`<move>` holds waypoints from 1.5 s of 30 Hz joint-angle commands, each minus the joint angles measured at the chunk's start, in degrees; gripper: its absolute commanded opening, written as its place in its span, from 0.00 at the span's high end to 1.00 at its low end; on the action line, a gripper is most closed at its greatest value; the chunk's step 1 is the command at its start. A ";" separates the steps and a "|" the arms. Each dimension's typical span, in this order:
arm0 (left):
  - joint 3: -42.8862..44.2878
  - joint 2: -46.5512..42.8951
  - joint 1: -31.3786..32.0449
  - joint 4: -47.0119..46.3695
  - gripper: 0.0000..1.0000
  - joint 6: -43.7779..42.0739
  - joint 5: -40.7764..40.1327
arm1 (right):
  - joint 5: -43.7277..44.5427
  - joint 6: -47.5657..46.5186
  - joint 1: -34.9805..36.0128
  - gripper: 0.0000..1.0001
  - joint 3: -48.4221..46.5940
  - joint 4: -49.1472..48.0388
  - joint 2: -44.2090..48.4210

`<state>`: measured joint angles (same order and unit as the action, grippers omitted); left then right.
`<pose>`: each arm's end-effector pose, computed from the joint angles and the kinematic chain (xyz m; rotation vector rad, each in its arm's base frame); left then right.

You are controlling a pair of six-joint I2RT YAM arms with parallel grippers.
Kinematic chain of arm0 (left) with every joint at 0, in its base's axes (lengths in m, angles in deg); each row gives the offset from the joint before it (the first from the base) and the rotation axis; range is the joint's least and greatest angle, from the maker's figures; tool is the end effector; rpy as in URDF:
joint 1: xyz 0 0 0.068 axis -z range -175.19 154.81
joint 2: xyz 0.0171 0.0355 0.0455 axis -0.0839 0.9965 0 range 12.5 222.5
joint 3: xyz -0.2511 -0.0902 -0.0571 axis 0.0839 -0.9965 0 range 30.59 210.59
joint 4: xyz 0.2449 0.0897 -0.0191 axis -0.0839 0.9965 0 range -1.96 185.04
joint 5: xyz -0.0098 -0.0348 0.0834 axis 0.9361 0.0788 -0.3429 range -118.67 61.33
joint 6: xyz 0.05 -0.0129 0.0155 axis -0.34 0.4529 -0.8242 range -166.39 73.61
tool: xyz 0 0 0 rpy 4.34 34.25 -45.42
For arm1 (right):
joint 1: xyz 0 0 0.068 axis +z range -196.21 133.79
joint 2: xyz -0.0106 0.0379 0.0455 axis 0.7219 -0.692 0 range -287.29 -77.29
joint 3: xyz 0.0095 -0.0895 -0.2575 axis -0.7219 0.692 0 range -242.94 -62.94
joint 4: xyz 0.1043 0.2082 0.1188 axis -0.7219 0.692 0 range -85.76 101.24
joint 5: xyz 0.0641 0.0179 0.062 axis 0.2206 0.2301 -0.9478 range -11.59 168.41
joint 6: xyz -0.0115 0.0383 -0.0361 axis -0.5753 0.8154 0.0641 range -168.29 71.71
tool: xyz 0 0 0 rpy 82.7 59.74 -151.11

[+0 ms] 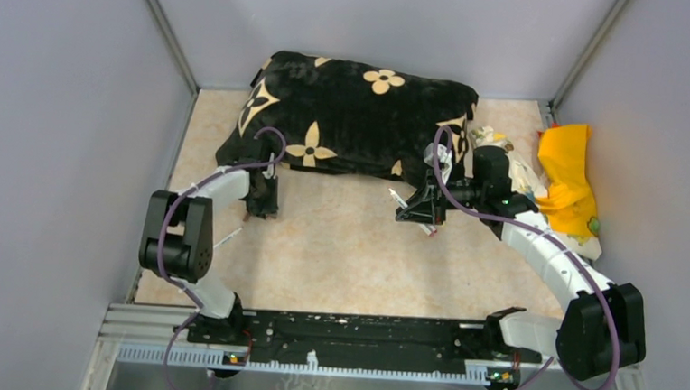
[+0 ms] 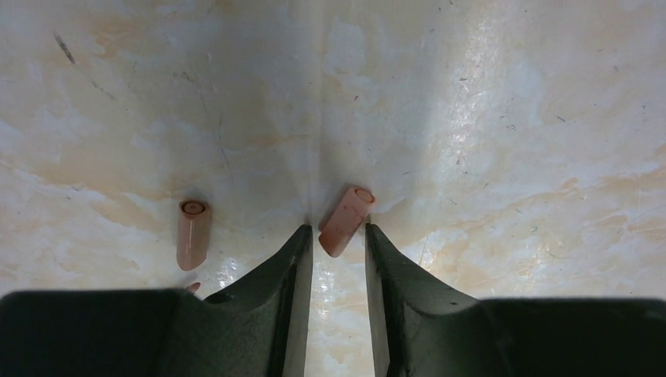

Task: Insert the pens into the pen caps
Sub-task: Pick up the pen cap from the center of the board.

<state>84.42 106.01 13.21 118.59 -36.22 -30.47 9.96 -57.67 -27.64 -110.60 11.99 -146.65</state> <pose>0.2972 -0.0426 0.1636 -0.0510 2.7954 -0.0353 0.2289 0.1118 0.2828 -1.1448 1.5973 1.3236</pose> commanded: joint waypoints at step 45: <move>7.26 11.59 3.29 5.76 0.85 -3.58 -4.77 | -1.92 -0.72 -0.56 1.00 -0.77 -0.98 1.85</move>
<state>93.38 113.71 16.10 125.52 -39.83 -34.25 9.76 -57.67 -27.64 -110.60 11.99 -146.65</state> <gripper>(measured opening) 0.210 0.118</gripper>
